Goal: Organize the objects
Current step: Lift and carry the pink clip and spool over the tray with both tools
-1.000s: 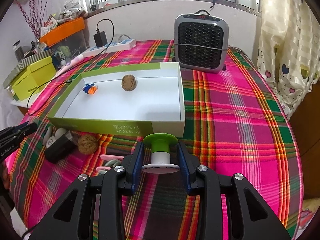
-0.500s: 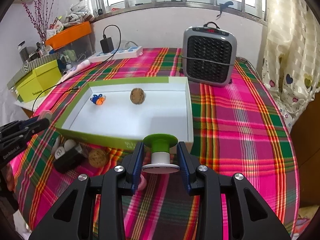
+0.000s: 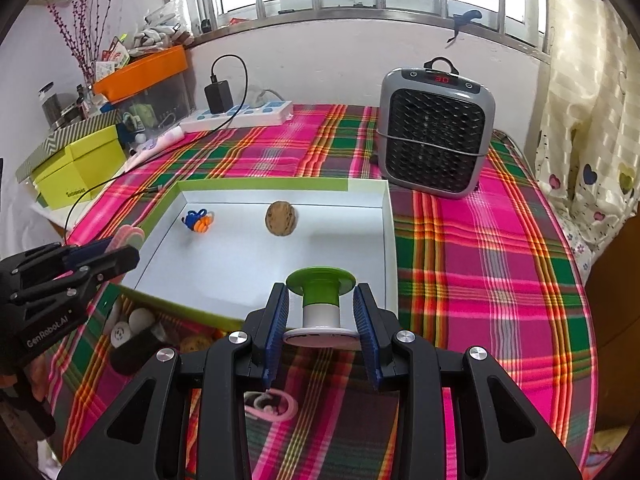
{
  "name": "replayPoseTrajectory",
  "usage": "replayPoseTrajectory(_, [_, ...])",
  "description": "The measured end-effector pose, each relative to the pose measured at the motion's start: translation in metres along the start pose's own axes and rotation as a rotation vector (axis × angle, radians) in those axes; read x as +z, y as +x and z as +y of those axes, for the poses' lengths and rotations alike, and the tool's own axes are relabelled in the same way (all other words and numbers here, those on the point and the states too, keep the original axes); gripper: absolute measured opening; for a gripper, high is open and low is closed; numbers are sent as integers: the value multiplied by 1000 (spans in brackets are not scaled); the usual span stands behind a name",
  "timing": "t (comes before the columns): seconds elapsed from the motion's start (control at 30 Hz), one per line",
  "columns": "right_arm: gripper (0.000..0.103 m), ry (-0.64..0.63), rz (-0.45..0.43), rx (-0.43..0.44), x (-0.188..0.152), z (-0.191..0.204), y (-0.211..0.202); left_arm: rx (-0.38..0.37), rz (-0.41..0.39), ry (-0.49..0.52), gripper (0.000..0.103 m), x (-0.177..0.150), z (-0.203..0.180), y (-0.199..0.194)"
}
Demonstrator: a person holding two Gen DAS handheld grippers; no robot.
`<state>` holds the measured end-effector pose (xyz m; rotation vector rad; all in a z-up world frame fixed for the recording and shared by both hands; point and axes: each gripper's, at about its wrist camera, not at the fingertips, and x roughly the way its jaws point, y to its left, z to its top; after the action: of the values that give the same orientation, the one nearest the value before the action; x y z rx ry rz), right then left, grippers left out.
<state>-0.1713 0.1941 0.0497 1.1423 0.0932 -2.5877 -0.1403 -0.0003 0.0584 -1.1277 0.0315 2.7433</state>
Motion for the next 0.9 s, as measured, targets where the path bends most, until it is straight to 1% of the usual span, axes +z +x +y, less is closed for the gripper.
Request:
replayPoseTrajectory(0.23, [35, -7, 12, 2, 10, -3, 13, -13, 10, -5, 21, 11, 0, 16])
replayPoseTrajectory(0.57, [35, -27, 34, 2, 34, -4, 40, -33, 33, -1, 21, 28, -2, 44])
replayPoseTrajectory(0.9, [35, -25, 80, 9, 47, -8, 70, -51, 65, -2, 21, 40, -1, 70])
